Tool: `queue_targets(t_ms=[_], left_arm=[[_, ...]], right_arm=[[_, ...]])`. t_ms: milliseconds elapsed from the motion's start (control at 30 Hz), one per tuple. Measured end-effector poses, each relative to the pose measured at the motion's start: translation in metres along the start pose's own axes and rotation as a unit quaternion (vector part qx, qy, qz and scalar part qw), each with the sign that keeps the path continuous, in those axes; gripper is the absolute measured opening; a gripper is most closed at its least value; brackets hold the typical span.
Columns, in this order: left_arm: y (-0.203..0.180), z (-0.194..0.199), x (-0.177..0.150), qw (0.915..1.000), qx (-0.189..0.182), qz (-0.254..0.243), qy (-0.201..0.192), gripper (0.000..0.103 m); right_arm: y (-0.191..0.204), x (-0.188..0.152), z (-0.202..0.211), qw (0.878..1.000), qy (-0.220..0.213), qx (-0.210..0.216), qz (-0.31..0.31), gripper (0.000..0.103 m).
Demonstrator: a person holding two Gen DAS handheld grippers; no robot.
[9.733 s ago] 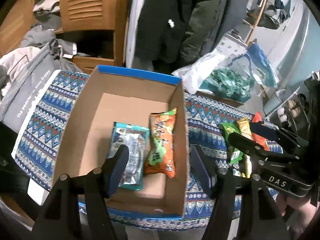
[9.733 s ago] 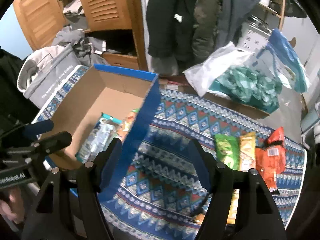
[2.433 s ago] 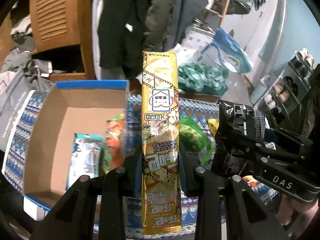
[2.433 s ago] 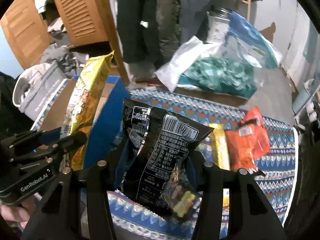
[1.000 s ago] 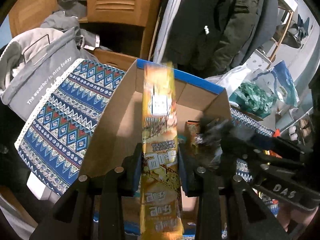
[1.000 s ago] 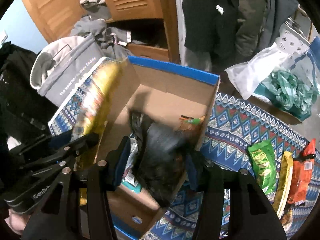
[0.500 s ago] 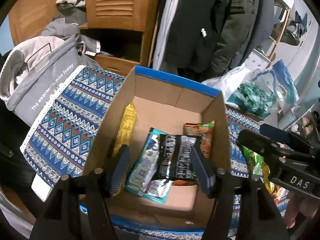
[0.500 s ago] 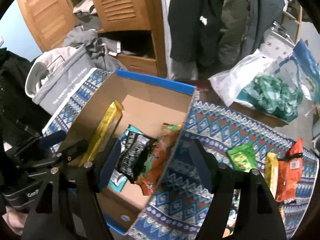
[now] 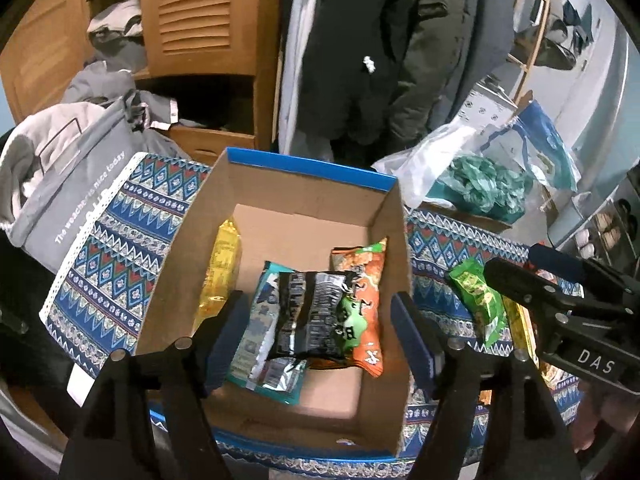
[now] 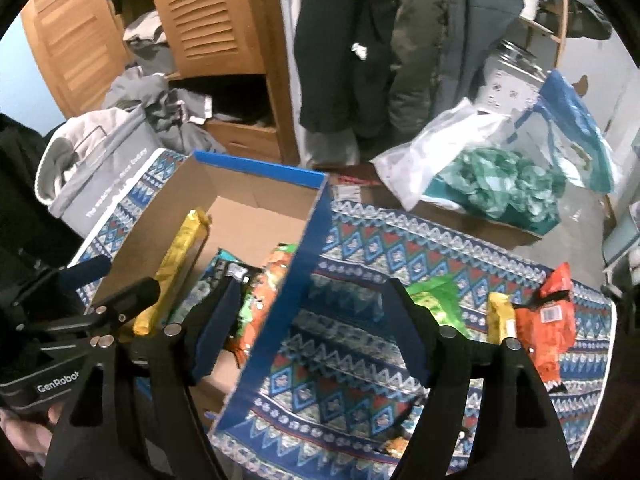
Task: Organize snacks
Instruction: 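Reach both tools back to the snack pile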
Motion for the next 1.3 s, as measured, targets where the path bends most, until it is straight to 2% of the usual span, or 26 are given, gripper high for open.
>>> queue_targets(t_ms=[600, 1300], left_arm=[[-0.073, 0.007, -0.006, 0.997, 0.0, -0.078, -0.005, 0.077], [-0.146, -0.012, -0.028, 0.9912, -0.021, -0.126, 0.037, 0.077]], right_arm=[[-0.066, -0.023, 0.043, 0.998, -0.023, -0.043, -0.026, 0.075], [-0.161, -0.074, 0.067, 0.993, -0.014, -0.091, -0.076, 0.076]])
Point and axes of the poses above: each gripper's, at about its wrist camera, not at the fingertips, and z roughly against the way its jaws point, y to its left, x to its top, the point moved 10 cm from there along -z, roughly the way its jaws point, and after that the axes turned 1 degree about -z, right-handed, at the moved point
